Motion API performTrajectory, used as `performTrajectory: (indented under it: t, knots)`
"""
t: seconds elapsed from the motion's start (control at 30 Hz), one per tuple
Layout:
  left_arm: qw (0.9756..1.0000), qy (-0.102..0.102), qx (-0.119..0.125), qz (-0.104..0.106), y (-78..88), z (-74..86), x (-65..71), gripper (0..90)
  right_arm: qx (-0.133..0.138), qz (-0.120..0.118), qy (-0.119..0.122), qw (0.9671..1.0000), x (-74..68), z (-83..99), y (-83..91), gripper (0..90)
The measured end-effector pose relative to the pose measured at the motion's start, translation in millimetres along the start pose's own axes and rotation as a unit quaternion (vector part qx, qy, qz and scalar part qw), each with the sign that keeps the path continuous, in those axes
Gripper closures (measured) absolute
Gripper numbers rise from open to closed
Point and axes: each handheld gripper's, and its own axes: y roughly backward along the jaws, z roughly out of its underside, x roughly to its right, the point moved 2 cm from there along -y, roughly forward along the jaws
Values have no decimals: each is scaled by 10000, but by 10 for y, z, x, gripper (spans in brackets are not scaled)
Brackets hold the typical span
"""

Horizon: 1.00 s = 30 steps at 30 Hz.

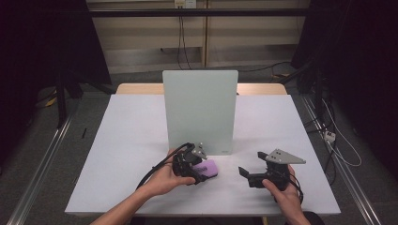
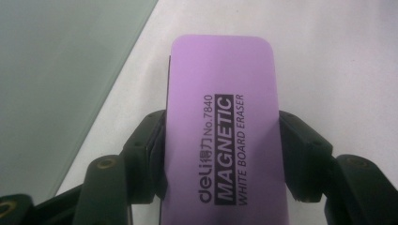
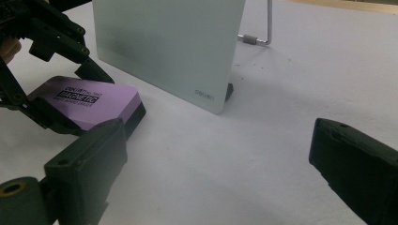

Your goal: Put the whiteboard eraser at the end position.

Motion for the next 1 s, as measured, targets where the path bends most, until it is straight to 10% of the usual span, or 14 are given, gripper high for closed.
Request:
performTrajectory:
  t: [0.5, 0.7, 1.0]
  knots:
    - [9995, 56, 57, -313, 53, 4, 1, 114, 4, -2, 41, 10000, -9, 0, -2, 44]
    - [9979, 347, 451, -322, 144, 21, -52, 68, 14, 7, 31, 10000, -5, 1, 10, 44]
    - [9880, 771, 1239, -513, 455, 133, -161, 66, 16, 5, 27, 10000, -9, 0, 11, 44]
